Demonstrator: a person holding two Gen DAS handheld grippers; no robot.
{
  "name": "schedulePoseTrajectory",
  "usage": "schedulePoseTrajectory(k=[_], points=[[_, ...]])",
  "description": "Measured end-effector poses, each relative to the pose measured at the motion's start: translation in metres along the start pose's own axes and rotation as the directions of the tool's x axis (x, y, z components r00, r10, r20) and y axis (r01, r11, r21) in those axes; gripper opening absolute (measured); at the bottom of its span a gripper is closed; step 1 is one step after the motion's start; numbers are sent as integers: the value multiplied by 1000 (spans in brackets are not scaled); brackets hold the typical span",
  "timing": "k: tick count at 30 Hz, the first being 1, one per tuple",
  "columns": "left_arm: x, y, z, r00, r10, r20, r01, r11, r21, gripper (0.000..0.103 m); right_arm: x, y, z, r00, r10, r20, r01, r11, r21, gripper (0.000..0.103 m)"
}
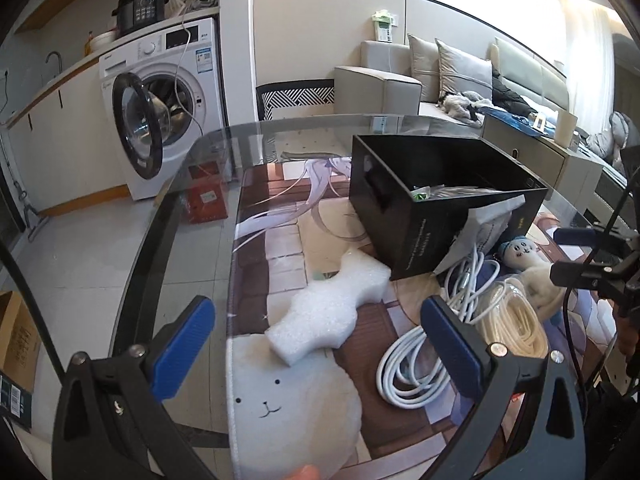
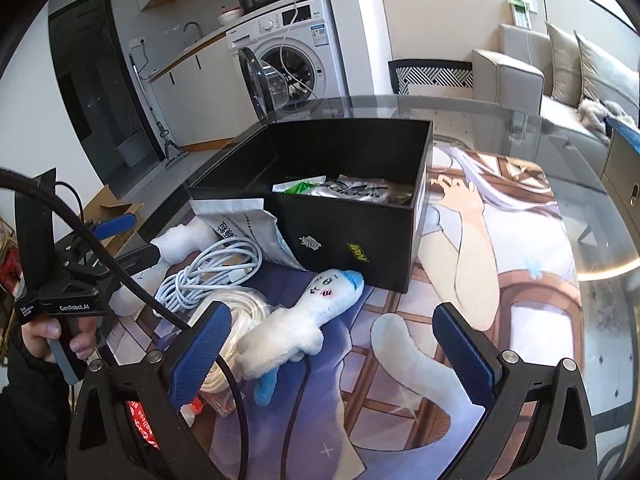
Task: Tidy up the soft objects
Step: 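Reach the right tool to the white plush doll and grasp it, then grasp the white foam piece with the left tool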
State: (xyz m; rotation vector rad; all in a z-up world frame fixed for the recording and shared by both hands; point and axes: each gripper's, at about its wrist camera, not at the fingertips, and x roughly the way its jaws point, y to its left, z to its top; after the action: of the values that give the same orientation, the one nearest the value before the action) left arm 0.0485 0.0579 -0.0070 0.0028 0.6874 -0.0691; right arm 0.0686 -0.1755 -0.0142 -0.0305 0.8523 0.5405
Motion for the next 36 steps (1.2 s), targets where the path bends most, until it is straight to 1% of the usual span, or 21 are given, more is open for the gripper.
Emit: schedulePoseTrajectory(k=[3, 7, 11, 14, 15, 17, 21, 23, 25, 26, 28, 29, 31, 36], points=[[4, 2, -1, 1000, 18, -12, -18, 1000, -1, 103, 7, -2, -1, 1000, -24, -19, 24, 1000, 0, 103], [8, 5, -2, 999, 19, -26, -20, 1000, -15, 103, 12, -2, -3, 998, -45, -46, 44, 999, -12, 102], [11, 8, -3, 999, 31, -38, -31, 999, -20, 103, 11, 1, -2, 996, -71, -58, 68, 996, -56, 101], [14, 10, -5, 998, 35, -48, -36, 999, -21, 103, 11, 2, -2, 997, -53, -61, 50, 997, -56, 94], [15, 9, -5, 998, 36, -52, -37, 999, -21, 103, 10, 3, -3, 997, -44, -60, 41, 998, -57, 90], [15, 9, -5, 998, 39, -57, -40, 999, -20, 103, 11, 6, -4, 998, -32, -60, 28, 998, -59, 87], [19, 8, -5, 997, 47, -69, -48, 999, -12, 103, 13, 5, -5, 998, 16, -64, -19, 999, -34, 76], [21, 9, -6, 996, 48, -77, -49, 999, -12, 103, 12, 5, -5, 997, 31, -63, -33, 999, -25, 73], [22, 9, -5, 996, 48, -80, -49, 999, -14, 103, 12, 5, -5, 995, 69, -72, -70, 997, -15, 60], [23, 10, -4, 995, 50, -83, -51, 999, -16, 103, 12, 6, -5, 993, 89, -78, -90, 996, -9, 57], [26, 11, -3, 995, 55, -89, -58, 998, -25, 103, 11, 8, -5, 989, 115, -88, -116, 993, -6, 47], [27, 11, -3, 994, 56, -92, -58, 998, -28, 103, 11, 9, -5, 988, 126, -88, -128, 992, -9, 44], [29, 12, -2, 993, 58, -99, -62, 998, -32, 103, 9, 12, -6, 988, 124, -87, -126, 992, -19, 40], [35, 11, -2, 991, 53, -123, -57, 998, -23, 103, 3, 17, -6, 990, 117, -78, -121, 991, -51, 36]])
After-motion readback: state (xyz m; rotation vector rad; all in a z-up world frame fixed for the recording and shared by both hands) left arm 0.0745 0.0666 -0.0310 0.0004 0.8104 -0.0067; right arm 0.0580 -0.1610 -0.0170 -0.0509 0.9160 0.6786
